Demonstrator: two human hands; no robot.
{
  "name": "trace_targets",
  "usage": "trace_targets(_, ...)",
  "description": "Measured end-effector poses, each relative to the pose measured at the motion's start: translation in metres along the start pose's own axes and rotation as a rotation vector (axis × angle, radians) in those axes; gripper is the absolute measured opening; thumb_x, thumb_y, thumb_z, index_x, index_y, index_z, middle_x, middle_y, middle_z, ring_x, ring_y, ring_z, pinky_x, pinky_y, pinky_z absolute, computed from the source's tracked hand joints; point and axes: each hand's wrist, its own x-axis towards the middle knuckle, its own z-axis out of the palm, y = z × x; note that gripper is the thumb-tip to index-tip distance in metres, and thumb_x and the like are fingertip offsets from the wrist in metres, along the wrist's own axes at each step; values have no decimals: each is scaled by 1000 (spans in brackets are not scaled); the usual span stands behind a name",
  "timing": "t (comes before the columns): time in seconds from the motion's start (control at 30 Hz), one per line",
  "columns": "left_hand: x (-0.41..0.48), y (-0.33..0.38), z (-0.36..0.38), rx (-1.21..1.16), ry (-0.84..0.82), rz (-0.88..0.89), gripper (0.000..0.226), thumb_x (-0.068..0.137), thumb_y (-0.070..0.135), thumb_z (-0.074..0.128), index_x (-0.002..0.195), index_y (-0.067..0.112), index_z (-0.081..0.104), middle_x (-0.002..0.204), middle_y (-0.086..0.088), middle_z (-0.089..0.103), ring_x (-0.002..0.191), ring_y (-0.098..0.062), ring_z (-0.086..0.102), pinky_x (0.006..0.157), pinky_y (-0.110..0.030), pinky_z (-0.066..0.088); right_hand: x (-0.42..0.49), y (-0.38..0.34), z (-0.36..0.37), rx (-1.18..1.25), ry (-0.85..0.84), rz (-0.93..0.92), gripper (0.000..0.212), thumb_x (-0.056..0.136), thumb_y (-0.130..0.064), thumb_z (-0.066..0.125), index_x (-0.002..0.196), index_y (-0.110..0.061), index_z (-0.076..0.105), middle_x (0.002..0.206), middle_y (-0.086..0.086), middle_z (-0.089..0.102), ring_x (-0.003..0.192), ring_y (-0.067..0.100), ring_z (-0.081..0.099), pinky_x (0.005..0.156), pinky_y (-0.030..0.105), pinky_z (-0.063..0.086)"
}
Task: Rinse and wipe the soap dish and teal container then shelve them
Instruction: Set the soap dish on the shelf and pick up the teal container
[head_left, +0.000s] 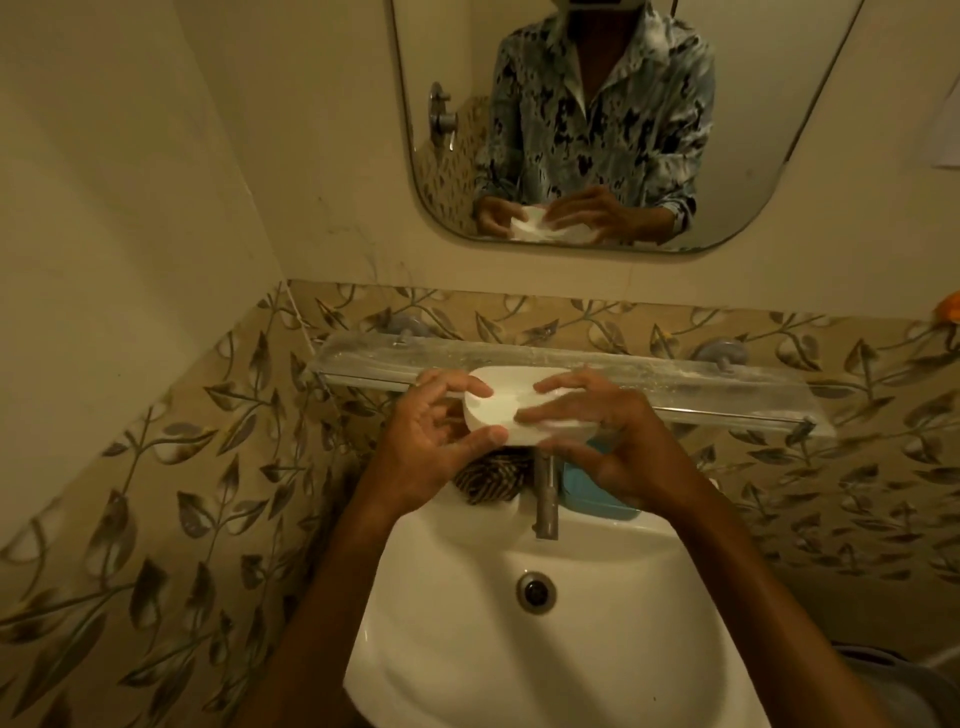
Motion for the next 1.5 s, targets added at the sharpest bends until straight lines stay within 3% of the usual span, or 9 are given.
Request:
trace_targets(0.13, 27, 2, -17, 9, 31, 23, 33, 69, 28, 80, 95, 24, 61, 122, 3, 57, 109, -16, 64, 73, -30, 59, 22, 2, -8, 54, 223, 99, 68, 74, -34, 75, 135, -31, 45, 139, -10, 48, 127, 3, 45, 103, 16, 39)
trace_targets(0.33, 63, -1, -35, 195, 18, -16, 38, 71, 35, 78, 106, 34, 63, 120, 19, 56, 107, 4, 58, 74, -21, 57, 45, 20, -7, 80, 295, 280, 54, 73, -16, 80, 123, -6, 61, 122, 11, 66, 100, 11, 65, 82, 10, 52)
trace_targets(0.43, 73, -11, -39, 341, 25, -68, 52, 74, 33, 76, 123, 35, 58, 118, 18, 58, 101, -8, 63, 76, -25, 59, 54, 30, 0, 73, 278, 332, 53, 73, -11, 80, 121, 0, 61, 121, 17, 66, 100, 10, 62, 73, 2, 48)
trace_targets(0.7, 74, -38, -34, 631, 48, -136, 53, 80, 24, 72, 131, 18, 55, 139, -4, 51, 121, -21, 50, 93, -29, 44, 64, 54, 17, -125, 176, 386, 50, 76, -23, 79, 120, -4, 63, 125, 14, 64, 112, 23, 60, 86, 29, 50)
trace_targets(0.93, 72, -37, -31, 728, 31, -102, 51, 83, 22, 70, 131, 15, 54, 136, -5, 54, 108, -5, 42, 91, -23, 37, 62, 62, 23, -200, 174, 408, 48, 74, -28, 80, 115, -7, 67, 124, 12, 65, 111, 23, 60, 79, 24, 42)
trace_targets(1.23, 71, -43, -31, 713, -7, -94, 51, 83, 25, 68, 131, 27, 50, 131, 0, 57, 114, -9, 51, 90, -27, 42, 51, 60, 22, -173, 204, 359, 49, 79, -27, 77, 124, -13, 61, 131, 10, 61, 119, 24, 55, 89, 27, 42)
trace_targets(1.3, 67, -43, -31, 712, 51, -54, 51, 83, 27, 66, 131, 32, 47, 133, 3, 54, 118, -8, 47, 92, -28, 39, 38, 57, 23, -212, 326, 202, 43, 82, -18, 73, 123, -10, 61, 130, 12, 60, 122, 23, 52, 100, 23, 35)
trace_targets(1.4, 48, -52, -29, 645, 352, 71, 35, 87, 28, 58, 121, 36, 52, 132, 7, 54, 121, -10, 49, 96, -34, 45, 2, 67, 28, -319, 572, 7, 24, 85, -8, 62, 109, -5, 63, 113, 14, 63, 112, 21, 51, 101, 15, 30)
trace_targets(1.5, 17, -80, -20, 619, 620, 164, 12, 90, 25, 51, 101, 26, 56, 100, -4, 62, 89, -19, 61, 71, -39, 56, -46, 95, 41, -347, 601, 26, 15, 80, -7, 54, 94, -8, 58, 95, 12, 58, 97, 17, 48, 87, 14, 35)
